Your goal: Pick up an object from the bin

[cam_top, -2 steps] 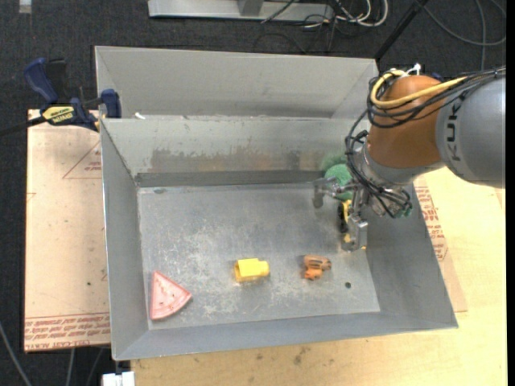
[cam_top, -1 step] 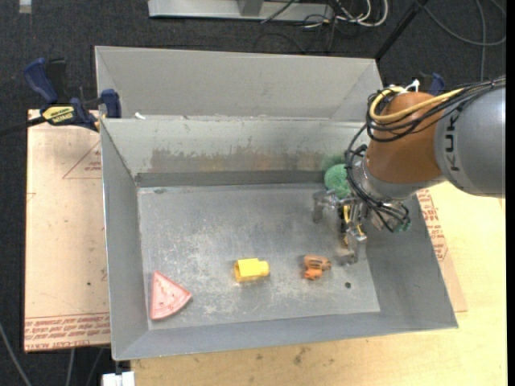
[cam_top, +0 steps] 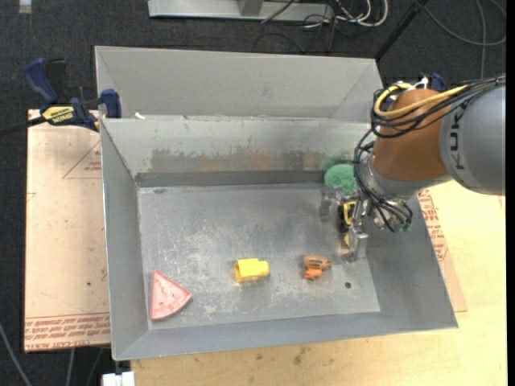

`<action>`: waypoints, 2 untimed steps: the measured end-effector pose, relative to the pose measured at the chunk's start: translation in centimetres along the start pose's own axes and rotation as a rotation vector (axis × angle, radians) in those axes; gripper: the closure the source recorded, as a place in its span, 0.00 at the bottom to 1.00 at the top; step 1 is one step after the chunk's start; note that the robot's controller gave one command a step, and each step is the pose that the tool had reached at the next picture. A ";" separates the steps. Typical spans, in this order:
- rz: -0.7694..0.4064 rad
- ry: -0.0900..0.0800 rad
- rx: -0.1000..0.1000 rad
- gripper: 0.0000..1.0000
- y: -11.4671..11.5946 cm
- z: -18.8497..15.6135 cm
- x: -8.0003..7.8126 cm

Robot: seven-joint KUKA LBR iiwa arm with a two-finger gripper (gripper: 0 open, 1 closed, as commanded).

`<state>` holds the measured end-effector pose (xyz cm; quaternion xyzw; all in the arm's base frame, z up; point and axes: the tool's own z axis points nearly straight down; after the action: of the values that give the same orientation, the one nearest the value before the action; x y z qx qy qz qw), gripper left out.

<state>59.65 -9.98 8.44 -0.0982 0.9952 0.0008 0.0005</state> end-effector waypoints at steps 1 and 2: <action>-0.199 -0.001 0.001 0.00 -1.2 -2.5 -0.3; -0.272 -0.006 0.004 0.00 -3.6 -0.9 -0.1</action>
Offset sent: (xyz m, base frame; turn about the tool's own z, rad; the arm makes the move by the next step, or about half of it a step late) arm 0.0057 -0.0534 -0.0144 -0.3089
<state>60.45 -13.53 9.33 -0.2321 0.9727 -0.0012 0.0039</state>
